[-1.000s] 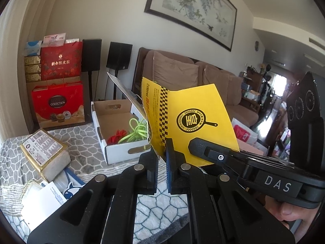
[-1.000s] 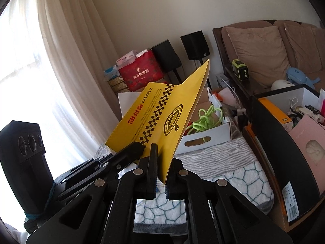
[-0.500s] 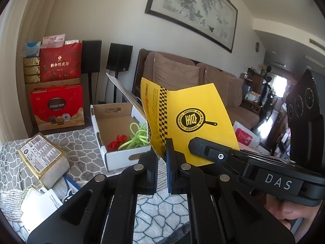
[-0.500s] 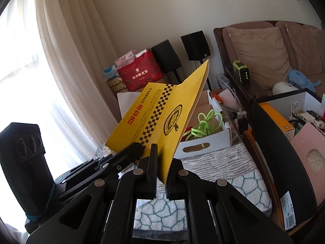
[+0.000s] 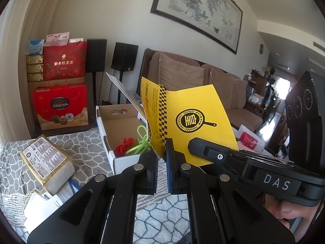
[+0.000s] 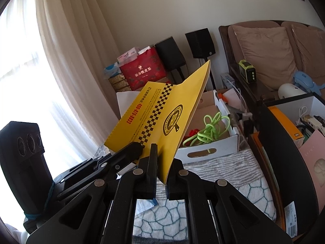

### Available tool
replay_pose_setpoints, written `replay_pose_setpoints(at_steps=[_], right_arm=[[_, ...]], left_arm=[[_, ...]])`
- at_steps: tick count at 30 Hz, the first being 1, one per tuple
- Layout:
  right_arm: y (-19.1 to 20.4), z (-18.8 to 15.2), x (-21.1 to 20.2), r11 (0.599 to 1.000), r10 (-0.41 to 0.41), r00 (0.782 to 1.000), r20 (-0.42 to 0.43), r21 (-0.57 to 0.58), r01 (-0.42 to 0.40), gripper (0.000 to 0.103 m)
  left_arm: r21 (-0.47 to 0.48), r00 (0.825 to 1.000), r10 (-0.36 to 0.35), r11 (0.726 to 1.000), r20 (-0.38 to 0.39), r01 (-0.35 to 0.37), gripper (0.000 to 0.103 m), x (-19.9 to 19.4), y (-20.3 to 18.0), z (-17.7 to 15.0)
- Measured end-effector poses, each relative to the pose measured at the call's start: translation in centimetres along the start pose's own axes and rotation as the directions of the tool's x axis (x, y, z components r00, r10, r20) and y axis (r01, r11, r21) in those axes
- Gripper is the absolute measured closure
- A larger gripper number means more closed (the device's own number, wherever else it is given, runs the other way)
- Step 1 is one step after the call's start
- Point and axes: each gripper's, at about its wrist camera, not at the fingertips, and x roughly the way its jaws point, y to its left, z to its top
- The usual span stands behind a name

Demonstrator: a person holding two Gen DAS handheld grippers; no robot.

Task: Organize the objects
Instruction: 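Carry the yellow envelope toward the white box with both tools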

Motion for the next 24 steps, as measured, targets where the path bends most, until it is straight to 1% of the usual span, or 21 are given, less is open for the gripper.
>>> replay_pose_setpoints(at_steps=[14, 24], right_arm=[[0.9, 1.1, 1.6, 0.999, 0.005, 1.0, -0.011, -0.036, -0.006, 0.098], [1.0, 1.4, 1.9, 0.999, 0.004, 1.0, -0.014, -0.046, -0.005, 0.098]], left_arm=[[0.0, 1.0, 0.013, 1.0, 0.016, -0.013, 0.097, 0.2, 1.4, 0.9], [0.002, 1.0, 0.014, 1.0, 0.018, -0.014, 0.097, 0.5, 1.7, 1.2]])
